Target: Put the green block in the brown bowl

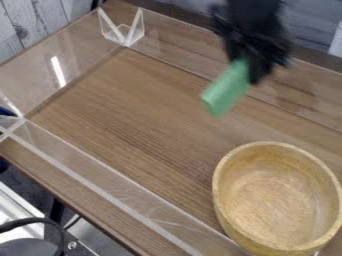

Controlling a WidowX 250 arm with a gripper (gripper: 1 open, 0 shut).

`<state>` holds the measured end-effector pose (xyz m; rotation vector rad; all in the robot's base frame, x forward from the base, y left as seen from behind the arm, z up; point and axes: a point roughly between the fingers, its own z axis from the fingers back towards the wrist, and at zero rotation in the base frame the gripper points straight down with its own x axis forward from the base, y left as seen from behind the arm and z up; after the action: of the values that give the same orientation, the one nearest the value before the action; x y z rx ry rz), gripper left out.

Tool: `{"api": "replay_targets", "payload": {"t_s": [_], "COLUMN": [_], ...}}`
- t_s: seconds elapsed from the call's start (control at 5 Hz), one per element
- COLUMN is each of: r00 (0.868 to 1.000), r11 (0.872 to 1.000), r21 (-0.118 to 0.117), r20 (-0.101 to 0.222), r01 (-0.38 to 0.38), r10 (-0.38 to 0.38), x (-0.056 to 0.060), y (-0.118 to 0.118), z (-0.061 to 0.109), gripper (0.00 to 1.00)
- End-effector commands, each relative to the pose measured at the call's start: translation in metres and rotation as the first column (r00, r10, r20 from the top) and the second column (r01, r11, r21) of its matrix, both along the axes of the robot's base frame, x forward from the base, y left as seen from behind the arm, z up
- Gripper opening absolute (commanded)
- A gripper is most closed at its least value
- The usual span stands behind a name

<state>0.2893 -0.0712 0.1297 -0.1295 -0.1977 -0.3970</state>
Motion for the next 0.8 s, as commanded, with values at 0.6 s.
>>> {"api": "replay_targets", "payload": {"t_s": [0.6], "r00": [0.992], "r11": [0.992], "r21": [-0.023], "r20": [-0.035], "r01": [0.123], "r10": [-0.124], "x": [-0.026], "y": [-0.085], "z": [-0.05], "gripper": [0.0]}}
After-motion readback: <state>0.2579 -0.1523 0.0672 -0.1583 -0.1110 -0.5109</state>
